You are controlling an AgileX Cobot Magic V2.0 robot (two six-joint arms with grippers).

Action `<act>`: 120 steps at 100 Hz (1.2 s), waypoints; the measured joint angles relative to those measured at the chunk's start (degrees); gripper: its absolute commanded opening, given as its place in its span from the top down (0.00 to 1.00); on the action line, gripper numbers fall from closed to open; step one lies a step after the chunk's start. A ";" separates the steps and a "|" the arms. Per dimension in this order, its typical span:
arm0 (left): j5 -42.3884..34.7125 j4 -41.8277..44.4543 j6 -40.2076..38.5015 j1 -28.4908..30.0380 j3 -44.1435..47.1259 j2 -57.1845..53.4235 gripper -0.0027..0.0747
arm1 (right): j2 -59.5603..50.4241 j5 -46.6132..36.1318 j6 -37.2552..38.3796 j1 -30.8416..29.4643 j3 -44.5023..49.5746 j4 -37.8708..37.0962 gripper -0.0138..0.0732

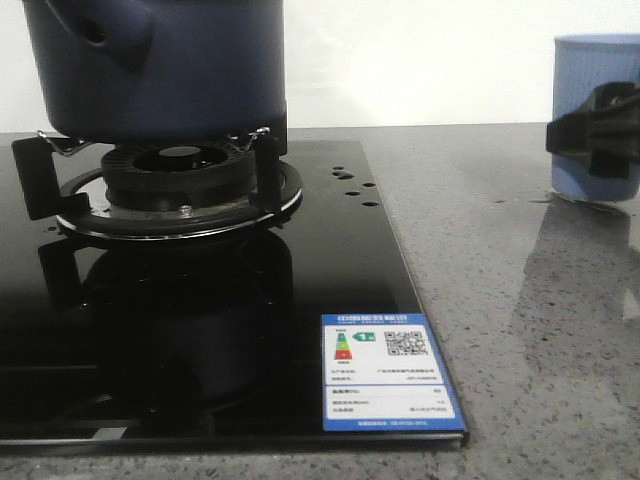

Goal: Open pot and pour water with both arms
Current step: 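Lift the blue cup with the right gripper toward the pot, then tilt the cup over the open pot with the right gripper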

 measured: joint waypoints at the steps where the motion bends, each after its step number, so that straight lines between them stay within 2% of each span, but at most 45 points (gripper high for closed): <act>1: 0.00 0.00 0.00 0.00 0.00 0.00 0.54 | -0.16 0.00 0.00 0.00 0.00 -0.15 0.50; 11: 0.00 0.00 0.00 0.04 0.00 0.00 0.54 | -2.80 1.43 0.00 0.00 -0.38 -3.56 0.50; 21: 0.00 0.00 0.00 0.04 0.00 0.00 0.54 | -5.69 7.52 0.00 0.58 -2.64 -6.62 0.50; 44: -0.11 0.38 0.00 0.04 0.00 0.00 0.54 | -8.77 19.74 0.00 4.20 -12.06 -7.65 0.50; 79: -0.70 1.67 0.00 0.55 0.00 0.00 0.54 | -8.24 35.04 0.00 10.63 -26.07 -10.76 0.50; 99: -1.52 1.67 0.00 3.41 0.00 0.00 0.54 | -5.68 41.76 0.00 14.52 -33.22 -15.44 0.50; 120: -1.99 1.67 0.00 3.73 0.00 0.00 0.54 | -1.29 49.15 0.00 18.75 -41.83 -20.98 0.50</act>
